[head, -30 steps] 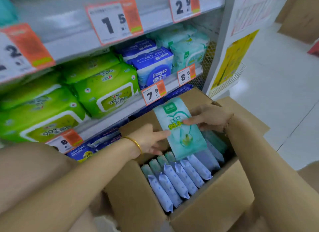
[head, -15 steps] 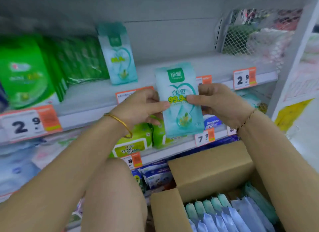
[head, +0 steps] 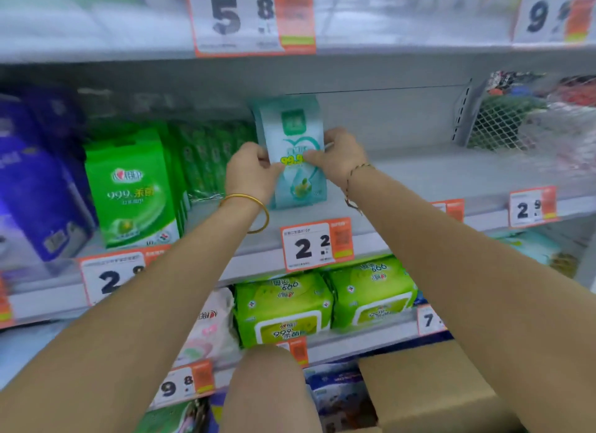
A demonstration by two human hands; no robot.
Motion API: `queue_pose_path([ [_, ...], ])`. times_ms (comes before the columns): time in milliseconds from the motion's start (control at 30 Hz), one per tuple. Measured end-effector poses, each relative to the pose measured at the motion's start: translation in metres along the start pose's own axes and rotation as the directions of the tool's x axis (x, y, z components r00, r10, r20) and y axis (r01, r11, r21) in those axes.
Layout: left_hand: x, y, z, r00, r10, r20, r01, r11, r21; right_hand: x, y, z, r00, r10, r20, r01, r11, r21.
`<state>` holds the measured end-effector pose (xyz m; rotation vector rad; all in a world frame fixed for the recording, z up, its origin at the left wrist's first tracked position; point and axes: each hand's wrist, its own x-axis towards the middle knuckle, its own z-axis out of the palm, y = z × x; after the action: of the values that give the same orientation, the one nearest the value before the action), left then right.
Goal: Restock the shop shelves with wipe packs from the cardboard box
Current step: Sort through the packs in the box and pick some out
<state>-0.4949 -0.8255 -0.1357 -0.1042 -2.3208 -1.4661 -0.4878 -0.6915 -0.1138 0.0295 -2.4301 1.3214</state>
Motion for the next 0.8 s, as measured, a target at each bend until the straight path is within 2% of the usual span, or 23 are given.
queue_pose_path([
  [100,0.002,-0.012,0.006,1.000,0.020,0.004,-0.020,0.993,0.119,0.002,0.013,0.013,0.998,0.052,0.047,-0.049,0.996,-0.077],
  [233,0.009,-0.014,0.008,0.999,0.030,-0.019,-0.027,0.986,0.165,0.009,0.015,0.023,0.998,0.057,0.002,-0.056,0.992,-0.117],
  [600,0.001,-0.017,0.007,0.997,0.013,-0.079,0.005,0.974,0.225,0.001,0.020,0.016,0.995,0.095,0.011,-0.094,0.992,-0.087],
  [700,-0.019,-0.004,0.004,0.974,0.179,-0.139,-0.148,0.968,0.204,-0.015,0.019,-0.001,0.999,0.042,-0.029,-0.043,0.999,-0.034],
  [800,-0.067,0.013,0.016,0.935,0.347,-0.069,-0.346,0.938,0.029,-0.054,0.030,-0.030,0.993,-0.030,-0.116,0.043,0.993,0.110],
])
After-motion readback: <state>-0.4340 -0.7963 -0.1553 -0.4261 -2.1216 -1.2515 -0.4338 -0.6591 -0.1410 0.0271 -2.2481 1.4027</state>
